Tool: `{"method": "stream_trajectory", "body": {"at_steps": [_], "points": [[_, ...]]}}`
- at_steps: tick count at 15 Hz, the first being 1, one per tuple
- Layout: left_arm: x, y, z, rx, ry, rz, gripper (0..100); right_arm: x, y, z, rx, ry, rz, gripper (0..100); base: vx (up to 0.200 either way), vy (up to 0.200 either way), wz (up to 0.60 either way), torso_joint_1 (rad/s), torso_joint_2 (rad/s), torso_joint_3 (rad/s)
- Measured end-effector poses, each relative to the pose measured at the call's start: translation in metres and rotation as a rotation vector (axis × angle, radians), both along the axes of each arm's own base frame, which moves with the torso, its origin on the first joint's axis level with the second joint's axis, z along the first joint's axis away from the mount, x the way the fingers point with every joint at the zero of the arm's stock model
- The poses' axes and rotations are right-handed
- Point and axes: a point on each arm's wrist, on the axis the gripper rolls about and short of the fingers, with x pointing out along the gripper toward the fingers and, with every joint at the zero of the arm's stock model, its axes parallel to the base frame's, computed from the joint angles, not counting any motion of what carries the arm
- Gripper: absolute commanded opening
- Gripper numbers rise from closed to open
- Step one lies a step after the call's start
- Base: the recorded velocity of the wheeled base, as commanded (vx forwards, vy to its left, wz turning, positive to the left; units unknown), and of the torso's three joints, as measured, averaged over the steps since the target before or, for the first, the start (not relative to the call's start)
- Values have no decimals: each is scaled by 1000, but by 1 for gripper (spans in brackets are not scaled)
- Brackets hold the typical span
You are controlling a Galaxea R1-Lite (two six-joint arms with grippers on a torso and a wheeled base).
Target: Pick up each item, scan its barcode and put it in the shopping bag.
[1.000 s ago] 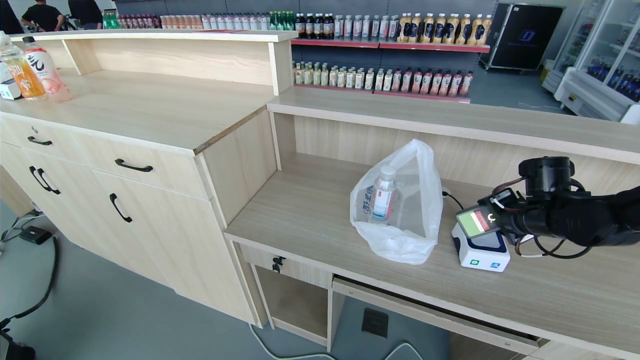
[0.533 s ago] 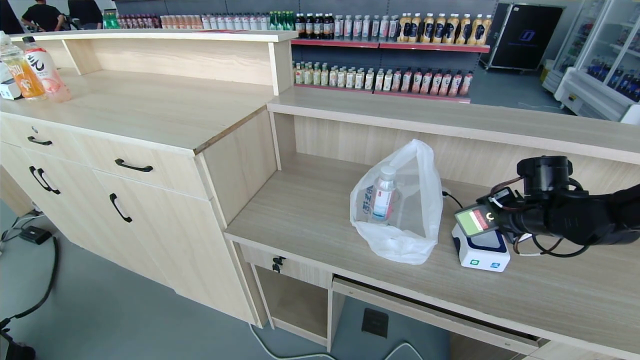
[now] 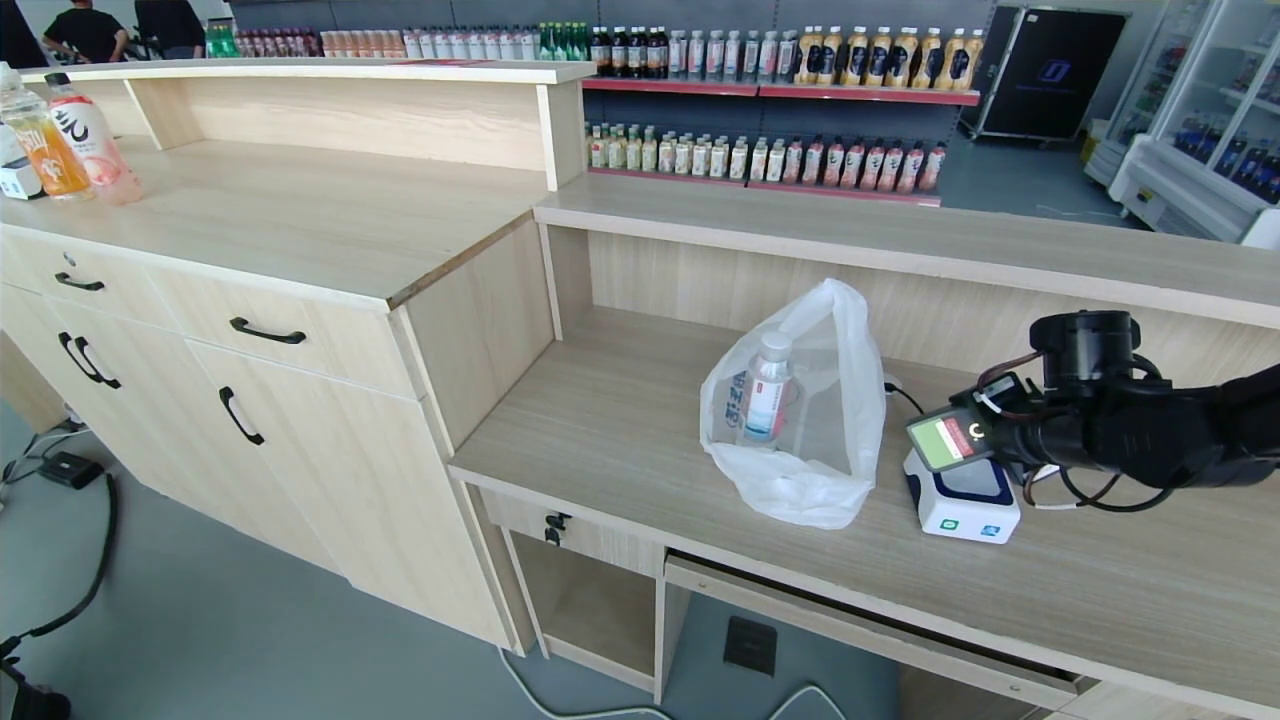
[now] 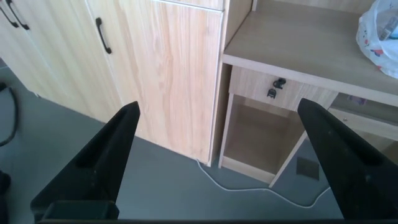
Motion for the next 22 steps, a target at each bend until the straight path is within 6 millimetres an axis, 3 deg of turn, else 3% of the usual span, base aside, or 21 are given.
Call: {"method": "stream_trajectory", "body": {"at_steps": [2,4,6,9,12,16,19,22], "points": [[0,0,0,0,0,0,100,0,0,1,-9,-2,1,0,0,0,0,0,0,0],[0,0,0,0,0,0,100,-1,2,8,-131,-29,38,0,0,0,0,0,0,0],[0,0,0,0,0,0,100,-9,8,19,-363,-59,163,0,0,0,0,0,0,0],[0,0,0,0,0,1,100,-28,11,39,-850,-144,350,0,0,0,0,0,0,0],[0,0,0,0,0,0,100,-52,12,57,-1255,-293,359,0,0,0,0,0,0,0],[0,0,0,0,0,1,100,-65,14,60,-1319,-369,365,0,0,0,450,-1,4,2],[0,0,0,0,0,1,100,-63,15,65,-1325,-401,344,0,0,0,600,4,5,1],[0,0,0,0,0,1,100,-57,13,69,-1324,-433,311,0,0,0,0,0,0,0]]}}
